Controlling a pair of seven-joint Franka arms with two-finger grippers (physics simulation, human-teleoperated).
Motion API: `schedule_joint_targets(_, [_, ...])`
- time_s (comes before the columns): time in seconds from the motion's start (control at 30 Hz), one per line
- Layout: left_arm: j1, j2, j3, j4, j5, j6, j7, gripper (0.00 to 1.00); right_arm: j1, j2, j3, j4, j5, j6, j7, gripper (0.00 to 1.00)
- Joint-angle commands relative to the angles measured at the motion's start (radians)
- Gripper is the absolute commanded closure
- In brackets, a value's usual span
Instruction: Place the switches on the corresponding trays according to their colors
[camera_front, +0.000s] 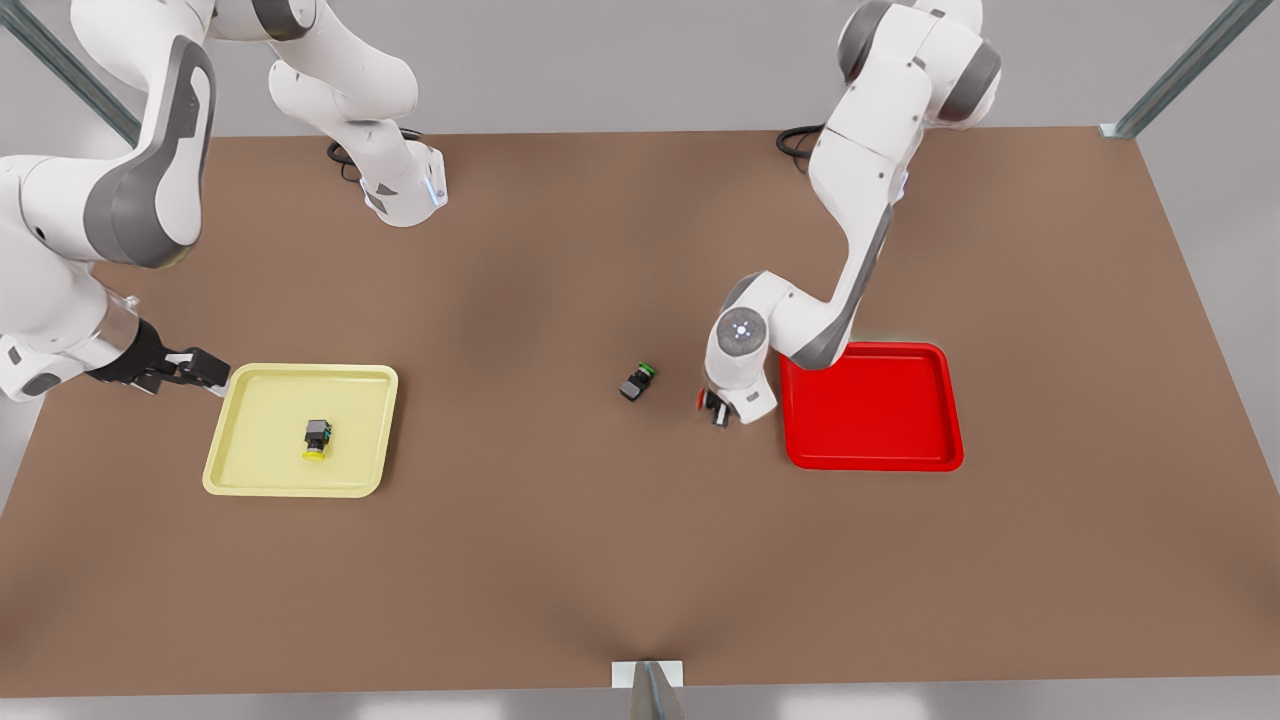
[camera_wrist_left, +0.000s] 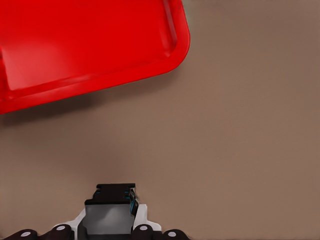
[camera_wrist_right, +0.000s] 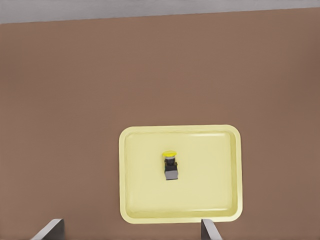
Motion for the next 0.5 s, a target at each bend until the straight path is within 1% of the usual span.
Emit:
schedule_joint_targets(0.0, [-0.001, -0.025, 0.008, -0.037, 0.037, 0.013, 0.021, 0.48, -0.002, 0.0, 0.0, 0.0, 0.0, 0.0, 0.0, 0.0])
schedule_joint_targets(0.07, [-0.001, -0.117, 0.045, -0.177, 0.079, 0.058, 0.082, 0.49, -0.002, 0.0, 0.0, 0.0, 0.0, 0.0, 0.001, 0.0])
schedule_joint_targets(0.13, [-0.001, -0.192, 0.086, -0.282, 0.126, 0.09, 0.142, 0.49, 0.0, 0.0, 0.0, 0.0, 0.0, 0.0, 0.0, 0.0])
schedule_joint_targets(0.23, [0.001, -0.284, 0.195, -0.447, 0.269, 0.171, 0.216, 0.49, -0.002, 0.0, 0.0, 0.0, 0.002, 0.0, 0.001, 0.0])
schedule_joint_targets(0.37, [0.015, -0.286, 0.332, -0.486, 0.424, 0.206, 0.315, 0.49, -0.002, 0.003, 0.0, 0.0, 0.0, 0.0, 0.001, 0.0])
schedule_joint_targets(0.43, [0.016, -0.284, 0.363, -0.502, 0.462, 0.206, 0.352, 0.45, -0.002, 0.0, 0.0, 0.0, 0.0, 0.0, 0.0, 0.0])
schedule_joint_targets(0.47, [0.016, -0.283, 0.364, -0.505, 0.471, 0.206, 0.351, 0.0, -0.002, 0.0, 0.0, 0.0, 0.002, 0.0, 0.001, 0.0])
